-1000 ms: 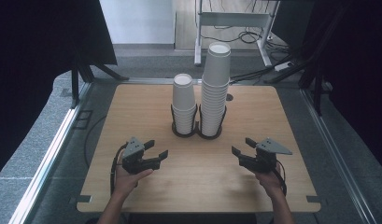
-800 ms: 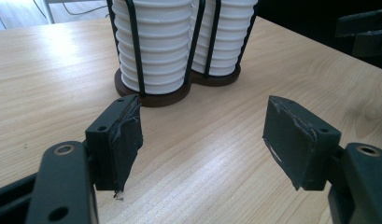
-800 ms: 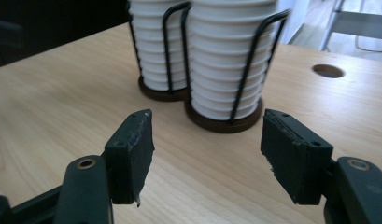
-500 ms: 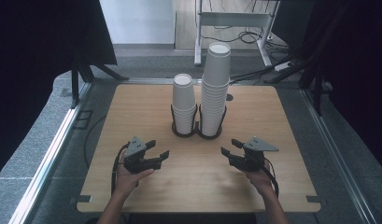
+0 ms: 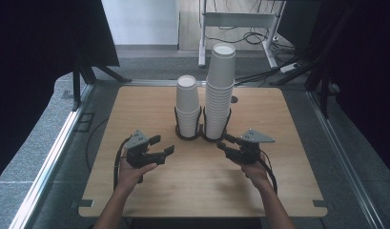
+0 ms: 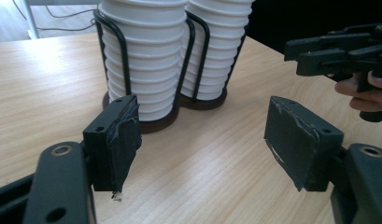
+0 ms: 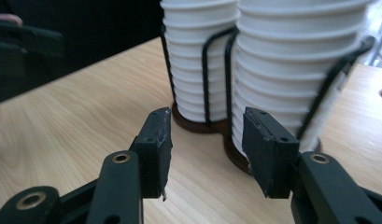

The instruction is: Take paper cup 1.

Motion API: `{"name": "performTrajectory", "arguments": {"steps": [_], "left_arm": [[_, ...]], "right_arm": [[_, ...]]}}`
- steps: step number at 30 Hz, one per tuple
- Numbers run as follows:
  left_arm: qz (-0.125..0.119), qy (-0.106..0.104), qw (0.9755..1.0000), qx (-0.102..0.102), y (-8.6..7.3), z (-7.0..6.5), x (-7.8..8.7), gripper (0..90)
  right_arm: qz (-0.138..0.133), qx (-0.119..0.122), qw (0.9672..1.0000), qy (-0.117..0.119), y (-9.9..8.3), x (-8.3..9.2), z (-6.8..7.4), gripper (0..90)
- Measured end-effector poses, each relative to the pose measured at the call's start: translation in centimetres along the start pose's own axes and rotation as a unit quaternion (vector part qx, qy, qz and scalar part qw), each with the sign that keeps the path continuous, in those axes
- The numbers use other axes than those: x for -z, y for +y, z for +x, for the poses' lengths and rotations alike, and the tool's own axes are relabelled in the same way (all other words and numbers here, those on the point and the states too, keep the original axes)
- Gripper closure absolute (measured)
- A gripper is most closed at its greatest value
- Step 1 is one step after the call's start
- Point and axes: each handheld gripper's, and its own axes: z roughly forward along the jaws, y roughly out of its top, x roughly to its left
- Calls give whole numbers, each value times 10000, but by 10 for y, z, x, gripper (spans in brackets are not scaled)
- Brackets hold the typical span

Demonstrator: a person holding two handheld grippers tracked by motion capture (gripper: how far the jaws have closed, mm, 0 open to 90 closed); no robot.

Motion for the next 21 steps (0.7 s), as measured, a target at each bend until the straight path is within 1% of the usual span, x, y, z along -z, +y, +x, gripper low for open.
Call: {"name": "performTrajectory", "arguments": {"steps": [2,3,5,8,9,11,12,13,14,15,17,18,20,21], "left_arm": [[-10,49,10000,-34,4,1,1,267],[-20,61,10000,-54,7,2,1,267],[-35,55,9999,-85,13,2,0,265],[-22,38,9999,-125,24,2,-6,263],[-22,38,9999,-125,24,2,-6,262],[0,25,9999,-144,28,3,-10,261],[-19,12,9999,-126,31,3,-12,261],[-37,2,9999,-104,33,3,-14,261],[-35,-6,9999,-107,35,3,-15,258],[-39,56,9999,-140,40,3,-19,257],[-26,81,9998,-167,42,3,-20,254],[-35,119,9997,-207,46,4,-22,243],[-83,131,9997,-199,47,5,-22,236],[-99,105,9998,-158,48,6,-23,236]], "right_arm": [[-4,14,10000,19,7,-8,2,528],[-4,14,10000,19,7,-8,2,528],[7,42,10000,46,13,-15,4,526],[-46,41,9999,125,22,-29,7,512],[-46,41,9999,125,22,-29,7,512],[-94,16,9998,175,27,-35,7,511],[-105,2,9997,227,33,-42,7,520],[-105,2,9997,227,33,-42,7,520],[-127,26,9996,249,38,-48,8,529],[-102,49,9996,263,41,-51,8,529],[-81,89,9996,261,43,-54,9,528],[-44,195,9996,191,47,-59,11,510],[17,204,9996,182,50,-64,11,503],[17,204,9996,182,50,-64,11,503]]}}
